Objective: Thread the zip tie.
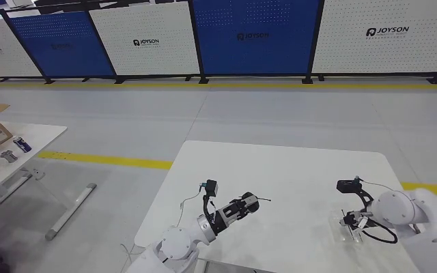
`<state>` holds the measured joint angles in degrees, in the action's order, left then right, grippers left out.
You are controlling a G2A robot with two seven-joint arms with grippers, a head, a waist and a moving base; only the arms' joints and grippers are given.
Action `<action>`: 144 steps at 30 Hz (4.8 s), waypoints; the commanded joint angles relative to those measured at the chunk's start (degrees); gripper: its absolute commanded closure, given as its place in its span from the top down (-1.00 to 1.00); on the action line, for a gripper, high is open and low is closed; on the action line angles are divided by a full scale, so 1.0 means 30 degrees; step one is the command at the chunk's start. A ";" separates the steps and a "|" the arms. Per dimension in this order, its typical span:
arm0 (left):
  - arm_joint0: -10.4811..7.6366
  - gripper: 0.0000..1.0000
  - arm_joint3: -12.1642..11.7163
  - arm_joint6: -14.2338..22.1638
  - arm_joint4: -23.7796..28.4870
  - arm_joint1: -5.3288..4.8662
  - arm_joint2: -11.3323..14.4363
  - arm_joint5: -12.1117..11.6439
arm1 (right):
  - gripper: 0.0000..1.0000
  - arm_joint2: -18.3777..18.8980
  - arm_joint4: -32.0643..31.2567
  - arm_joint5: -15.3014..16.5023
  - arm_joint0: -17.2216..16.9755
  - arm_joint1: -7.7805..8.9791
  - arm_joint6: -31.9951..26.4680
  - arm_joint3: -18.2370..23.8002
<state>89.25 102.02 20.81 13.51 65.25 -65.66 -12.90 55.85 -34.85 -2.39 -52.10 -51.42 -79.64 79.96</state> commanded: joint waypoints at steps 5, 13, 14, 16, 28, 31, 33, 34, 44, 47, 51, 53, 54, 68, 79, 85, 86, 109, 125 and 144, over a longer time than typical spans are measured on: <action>0.0000 -1.00 0.0000 0.0000 0.0000 0.0000 0.0000 0.0000 | -0.88 -0.0468 0.0035 -0.0078 0.0403 -0.0115 0.0000 -0.0403; 0.0000 -1.00 0.0000 0.0000 0.0000 0.0000 0.0000 0.0000 | -1.00 -0.0685 0.0170 -0.0140 0.0586 -0.0142 0.0000 -0.0621; 0.0000 -1.00 0.0000 0.0000 0.0000 0.0000 0.0000 0.0000 | -1.00 -0.0612 0.0207 -0.0126 0.0525 -0.0110 0.0000 -0.0524; 0.0000 -1.00 0.0000 0.0000 0.0000 0.0000 0.0000 0.0000 | -1.00 -0.0317 0.0335 -0.0042 0.0309 -0.0007 0.0000 -0.0280; 0.0000 -1.00 0.0000 0.0000 0.0000 0.0000 0.0000 0.0000 | -1.00 0.2938 0.1008 -0.0037 -0.2521 0.0901 0.1347 0.2588; 0.0000 -1.00 0.0000 0.0000 0.0000 0.0000 0.0000 0.0000 | -1.00 0.4395 0.1772 -0.0285 -0.3846 0.1161 0.2527 0.3570; 0.0000 -1.00 0.0000 0.0000 0.0000 0.0000 0.0000 0.0000 | -1.00 0.5354 0.2168 -0.0340 -0.4826 0.1332 0.3172 0.4127; 0.0000 -1.00 0.0000 0.0000 0.0000 0.0000 0.0000 0.0000 | -1.00 0.5667 0.2305 -0.0343 -0.5180 0.1392 0.3251 0.4313; 0.0000 -1.00 0.0000 0.0000 0.0000 0.0000 0.0000 0.0000 | -1.00 0.5667 0.2305 -0.0343 -0.5180 0.1392 0.3251 0.4313; 0.0000 -1.00 0.0000 0.0000 0.0000 0.0000 0.0000 0.0000 | -1.00 0.5667 0.2305 -0.0343 -0.5180 0.1392 0.3251 0.4313; 0.0000 -1.00 0.0000 0.0000 0.0000 0.0000 0.0000 0.0000 | -1.00 0.5667 0.2305 -0.0343 -0.5180 0.1392 0.3251 0.4313; 0.0000 -1.00 0.0000 0.0000 0.0000 0.0000 0.0000 0.0000 | -1.00 0.5667 0.2305 -0.0343 -0.5180 0.1392 0.3251 0.4313; 0.0000 -1.00 0.0000 0.0000 0.0000 0.0000 0.0000 0.0000 | -1.00 0.5667 0.2305 -0.0343 -0.5180 0.1392 0.3251 0.4313; 0.0000 -1.00 0.0000 0.0000 0.0000 0.0000 0.0000 0.0000 | -1.00 0.9924 0.3491 -0.0894 -1.0725 0.1652 1.0184 0.8276; 0.0000 -1.00 0.0000 0.0000 0.0000 0.0000 0.0000 0.0000 | -1.00 0.9901 0.3472 -0.0853 -1.0756 0.1646 1.0268 0.8277; 0.0000 -1.00 0.0000 0.0000 0.0000 0.0000 0.0000 0.0000 | -1.00 1.0471 0.4382 -0.1683 -1.2550 0.1388 1.3903 0.9210; 0.0000 -1.00 0.0000 0.0000 0.0000 0.0000 0.0000 0.0000 | -1.00 1.0593 0.4452 -0.1857 -1.3026 0.1345 1.4564 0.9580; 0.0000 -1.00 0.0000 0.0000 0.0000 0.0000 0.0000 0.0000 | -1.00 0.9812 0.4317 -0.3150 -1.5773 0.0721 2.0646 1.1108; 0.0000 -1.00 0.0000 0.0000 0.0000 0.0000 0.0000 0.0000 | -1.00 0.8756 0.3384 -0.4136 -1.7585 0.0225 2.4068 1.1896; 0.0000 -1.00 0.0000 0.0000 0.0000 0.0000 0.0000 0.0000 | -1.00 1.1466 0.9899 -0.0212 -1.8492 -0.0040 2.2209 1.1683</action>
<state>89.25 102.02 20.81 13.51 65.25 -65.66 -12.90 90.25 -5.15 -3.03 -107.58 -51.54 -13.03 115.00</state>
